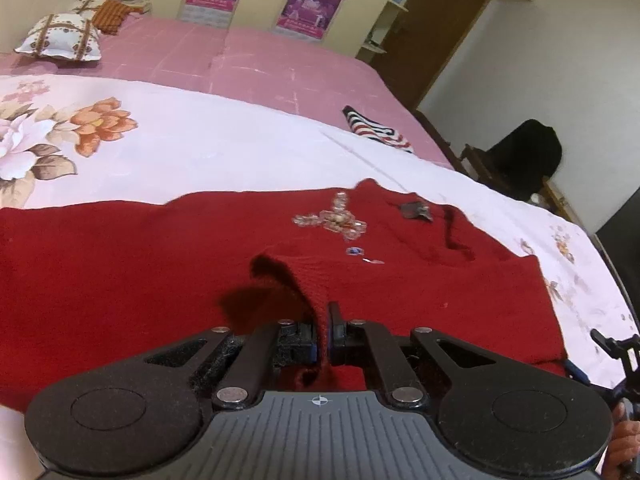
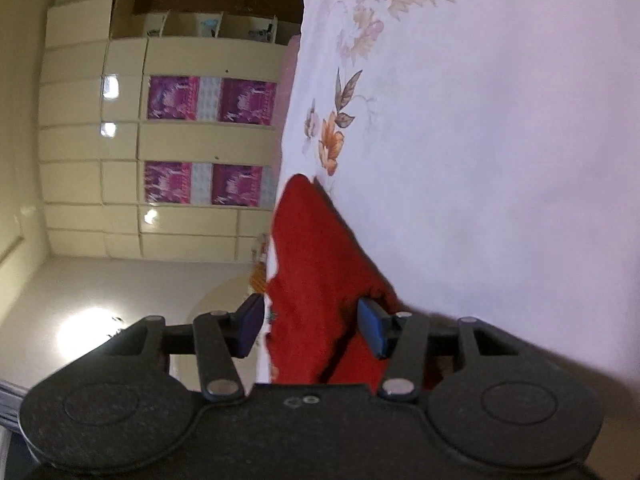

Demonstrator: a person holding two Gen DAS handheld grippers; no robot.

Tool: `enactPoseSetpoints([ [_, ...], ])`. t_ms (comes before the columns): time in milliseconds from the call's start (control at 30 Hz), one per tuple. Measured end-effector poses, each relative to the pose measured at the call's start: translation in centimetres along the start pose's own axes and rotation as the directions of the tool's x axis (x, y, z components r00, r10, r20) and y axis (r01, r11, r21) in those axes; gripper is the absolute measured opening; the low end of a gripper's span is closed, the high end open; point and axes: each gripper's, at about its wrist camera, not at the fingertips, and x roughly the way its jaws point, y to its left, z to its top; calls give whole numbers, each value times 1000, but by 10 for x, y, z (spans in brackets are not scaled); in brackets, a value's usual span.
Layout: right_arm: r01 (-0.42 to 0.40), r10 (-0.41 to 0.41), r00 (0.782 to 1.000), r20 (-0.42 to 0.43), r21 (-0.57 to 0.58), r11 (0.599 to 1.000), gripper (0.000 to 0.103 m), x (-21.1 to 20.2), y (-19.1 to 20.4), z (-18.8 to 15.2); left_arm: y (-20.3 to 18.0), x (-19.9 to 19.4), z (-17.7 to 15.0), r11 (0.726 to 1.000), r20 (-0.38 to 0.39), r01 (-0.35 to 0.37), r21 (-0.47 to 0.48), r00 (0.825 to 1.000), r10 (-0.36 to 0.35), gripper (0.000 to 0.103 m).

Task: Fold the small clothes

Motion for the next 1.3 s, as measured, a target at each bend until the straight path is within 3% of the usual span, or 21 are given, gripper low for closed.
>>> enactPoseSetpoints([
  [200,1,10,996,84,-125,992,53,-15,17,-1,12,2,0,1000,-17,-10,-2,1000,10,4],
  [233,11,3,996,84,-160,987,50,-14,20,-1,12,4,0,1000,-21,-10,0,1000,10,4],
  [267,32,-16,997,76,-210,977,39,-10,26,-1,13,6,0,1000,-26,-9,-1,1000,9,4],
  [300,84,-67,995,68,-294,952,27,-3,35,-2,14,9,0,1000,-29,-9,-5,1000,9,4],
  [367,202,-193,979,67,-442,874,19,12,47,-9,16,14,-1,1000,-34,-9,-18,999,8,4],
  [433,313,-331,940,85,-601,735,11,32,55,-21,17,16,-2,1000,-29,-7,-26,1000,6,4],
  [467,321,-339,936,100,-643,695,9,35,59,-25,18,17,-2,1000,-26,-6,-28,1000,5,4],
  [533,341,-369,923,107,-670,659,9,39,68,-26,17,16,-3,1000,-24,-6,-18,1000,6,4],
  [567,340,-358,925,124,-689,640,15,39,75,-26,16,16,-3,1000,-23,-8,-12,1000,8,4],
  [667,304,-261,949,175,-724,620,23,40,91,-18,12,15,-6,1000,-10,-25,16,1000,26,4],
  [733,317,-253,946,204,-746,585,22,54,99,-10,8,15,-7,998,0,-43,34,999,43,4],
  [833,328,-264,939,220,-802,498,18,87,107,-4,4,15,-8,997,8,-63,49,998,62,4],
  [900,320,-277,939,206,-819,476,16,105,107,-2,3,14,-8,996,11,-65,53,998,65,4],
  [933,320,-290,935,202,-830,456,16,112,106,-2,4,13,-9,997,13,-63,53,998,63,4],
  [1033,379,-388,893,226,-844,380,12,124,96,-4,6,9,-11,997,15,-54,49,998,53,4],
  [1133,373,-392,895,211,-835,403,13,119,92,-1,9,9,-14,998,18,-45,40,999,45,4],
  [1300,382,-401,887,230,-852,357,14,119,95,-7,8,8,-16,998,15,-57,31,998,56,4],
])
